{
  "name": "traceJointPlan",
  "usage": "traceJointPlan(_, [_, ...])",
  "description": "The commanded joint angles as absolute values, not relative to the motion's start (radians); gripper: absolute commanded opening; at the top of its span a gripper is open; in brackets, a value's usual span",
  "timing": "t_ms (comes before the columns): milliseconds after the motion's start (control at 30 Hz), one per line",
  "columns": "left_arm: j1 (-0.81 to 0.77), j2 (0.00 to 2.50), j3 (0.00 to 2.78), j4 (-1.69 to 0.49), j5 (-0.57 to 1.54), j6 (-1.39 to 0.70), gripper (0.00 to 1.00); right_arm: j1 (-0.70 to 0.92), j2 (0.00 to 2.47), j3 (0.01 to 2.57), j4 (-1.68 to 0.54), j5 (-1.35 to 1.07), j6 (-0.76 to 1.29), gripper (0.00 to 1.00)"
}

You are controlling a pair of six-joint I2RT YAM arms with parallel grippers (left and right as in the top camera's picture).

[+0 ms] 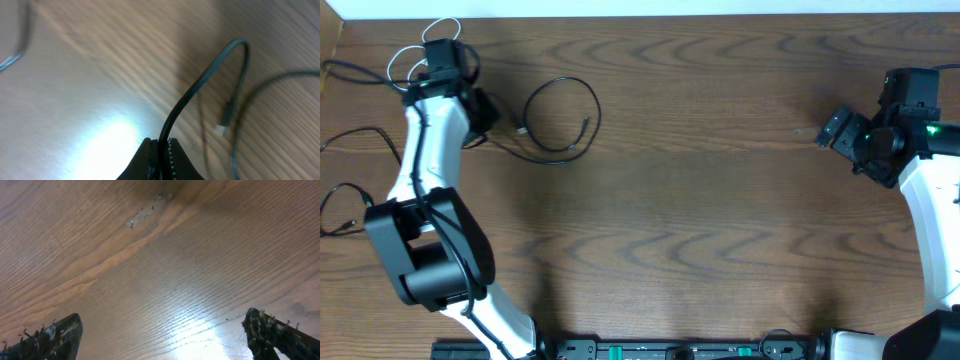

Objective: Untangle cables
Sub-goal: 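Release the black cable at the upper left and retract the left arm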

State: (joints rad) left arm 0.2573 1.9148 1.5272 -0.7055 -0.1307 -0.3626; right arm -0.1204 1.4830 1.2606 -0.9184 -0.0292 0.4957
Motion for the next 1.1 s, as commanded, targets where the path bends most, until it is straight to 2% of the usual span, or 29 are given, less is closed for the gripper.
traceJointPlan(0, [0.332,1.902,1.528,-0.698,-0.242,-0.406,0.08,-0.123,1.473,1.264,-0.917,-0.017,0.485,0.99])
traceJointPlan(433, [0.515,1.871,1.557,-0.631,-0.479,-0.347,0.08,-0.123,1.473,1.264,-0.917,-0.017,0.485,0.99])
traceJointPlan(633, [0.519,1.776,1.56,-0.541,-0.507,-0.239,0.07,-0.123,1.473,1.264,-0.917,-0.017,0.485,0.99])
traceJointPlan(767, [0.519,1.682,1.56,-0.477,-0.656,-0.216,0.07,-0.123,1.473,1.264,-0.917,-0.017,0.485,0.99])
traceJointPlan(1067, [0.519,1.606,1.56,-0.466,-0.821,-0.13,0.08,-0.124,1.473,1.264,-0.917,-0.017,0.485,0.99])
